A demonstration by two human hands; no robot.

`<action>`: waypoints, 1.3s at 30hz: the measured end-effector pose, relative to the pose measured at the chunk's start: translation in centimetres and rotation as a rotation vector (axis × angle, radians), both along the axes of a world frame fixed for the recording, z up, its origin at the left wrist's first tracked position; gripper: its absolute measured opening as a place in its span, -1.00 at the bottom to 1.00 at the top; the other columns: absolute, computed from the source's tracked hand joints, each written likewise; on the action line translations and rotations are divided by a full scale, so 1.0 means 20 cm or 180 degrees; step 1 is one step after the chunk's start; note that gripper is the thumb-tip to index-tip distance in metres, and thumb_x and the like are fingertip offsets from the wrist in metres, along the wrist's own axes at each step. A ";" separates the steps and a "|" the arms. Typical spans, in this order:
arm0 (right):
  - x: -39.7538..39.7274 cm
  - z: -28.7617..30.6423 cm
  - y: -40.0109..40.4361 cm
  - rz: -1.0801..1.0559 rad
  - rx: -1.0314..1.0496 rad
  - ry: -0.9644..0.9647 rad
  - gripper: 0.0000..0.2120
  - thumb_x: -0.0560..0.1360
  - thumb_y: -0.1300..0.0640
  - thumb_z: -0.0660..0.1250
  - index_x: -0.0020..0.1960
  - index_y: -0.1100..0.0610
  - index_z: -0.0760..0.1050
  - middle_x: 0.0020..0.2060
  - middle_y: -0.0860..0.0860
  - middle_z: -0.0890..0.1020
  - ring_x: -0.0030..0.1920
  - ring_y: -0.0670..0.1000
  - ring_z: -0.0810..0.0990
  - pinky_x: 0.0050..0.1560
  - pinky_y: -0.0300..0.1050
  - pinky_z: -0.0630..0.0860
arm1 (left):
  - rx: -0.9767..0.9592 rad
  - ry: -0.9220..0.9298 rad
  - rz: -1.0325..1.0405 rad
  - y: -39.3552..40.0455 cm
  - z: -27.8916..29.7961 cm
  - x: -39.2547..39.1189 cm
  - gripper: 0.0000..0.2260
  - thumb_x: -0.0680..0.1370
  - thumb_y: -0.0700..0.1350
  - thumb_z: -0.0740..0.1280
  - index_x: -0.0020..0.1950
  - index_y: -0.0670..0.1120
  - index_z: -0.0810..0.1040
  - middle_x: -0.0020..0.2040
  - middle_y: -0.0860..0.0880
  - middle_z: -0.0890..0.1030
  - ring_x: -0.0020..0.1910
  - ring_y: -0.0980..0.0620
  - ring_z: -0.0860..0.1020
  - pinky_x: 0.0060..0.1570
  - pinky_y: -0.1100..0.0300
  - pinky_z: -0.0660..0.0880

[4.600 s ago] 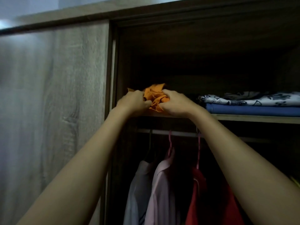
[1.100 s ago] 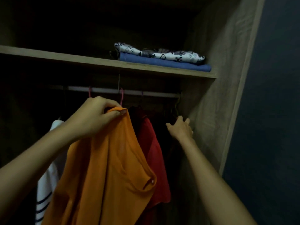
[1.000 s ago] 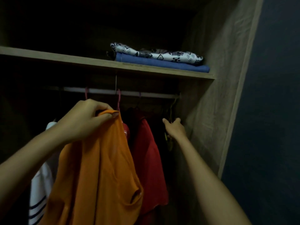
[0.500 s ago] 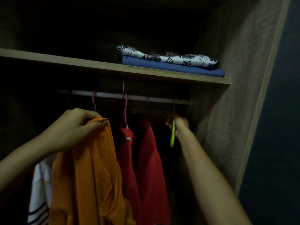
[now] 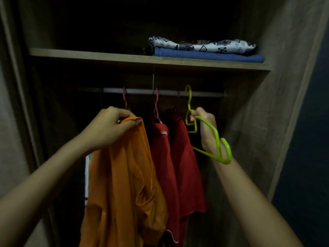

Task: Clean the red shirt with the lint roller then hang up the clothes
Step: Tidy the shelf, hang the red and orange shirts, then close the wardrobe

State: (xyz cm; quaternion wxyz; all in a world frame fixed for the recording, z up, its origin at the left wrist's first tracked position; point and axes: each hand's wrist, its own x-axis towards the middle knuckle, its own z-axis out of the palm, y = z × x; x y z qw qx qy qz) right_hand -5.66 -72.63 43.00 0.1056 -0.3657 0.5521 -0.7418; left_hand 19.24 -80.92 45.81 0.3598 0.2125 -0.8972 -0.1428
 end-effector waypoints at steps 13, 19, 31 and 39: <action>0.40 -0.20 0.05 -0.0477 0.0575 0.1589 -0.71 0.50 0.02 0.35 -0.34 0.04 0.39 -0.24 -0.02 0.49 -0.22 -0.13 0.48 -0.16 -0.32 0.35 | 0.0516 0.0322 0.0010 -0.06 -0.16 0.23 -0.76 0.55 -0.02 0.35 -0.22 -0.15 0.61 -0.43 0.02 0.50 -0.48 0.17 0.39 -0.43 0.33 0.34; 0.54 -0.21 0.10 -0.0722 0.0001 0.0485 -0.67 0.52 -0.05 0.32 -0.30 0.00 0.24 -0.45 -0.10 0.35 -0.47 -0.13 0.30 -0.38 -0.10 0.29 | 0.1092 0.0237 -0.0193 -0.01 -0.18 0.37 -0.71 0.56 0.03 0.30 -0.11 -0.16 0.68 -0.19 -0.24 0.67 -0.27 -0.09 0.63 -0.25 0.18 0.54; 0.92 -0.10 0.08 -0.1143 -0.1381 -0.0899 -0.79 0.64 0.13 0.10 0.17 -0.14 0.37 0.04 -0.07 0.59 -0.03 0.07 0.63 -0.09 0.10 0.60 | 0.1519 0.0227 0.0212 0.04 -0.28 0.46 -0.63 0.54 0.06 0.33 -0.12 -0.27 0.64 -0.26 -0.33 0.57 -0.30 -0.10 0.48 -0.25 0.04 0.41; 0.99 -0.24 0.02 -0.1843 -0.1420 0.0068 -0.75 0.64 0.27 0.04 0.18 0.24 0.47 -0.03 0.08 0.59 -0.16 -0.20 0.53 -0.17 -0.49 0.37 | 0.1917 0.0278 -0.0101 0.15 -0.23 0.56 -0.64 0.57 0.05 0.29 0.02 -0.26 0.64 -0.01 -0.37 0.62 -0.04 -0.30 0.61 0.11 -0.11 0.53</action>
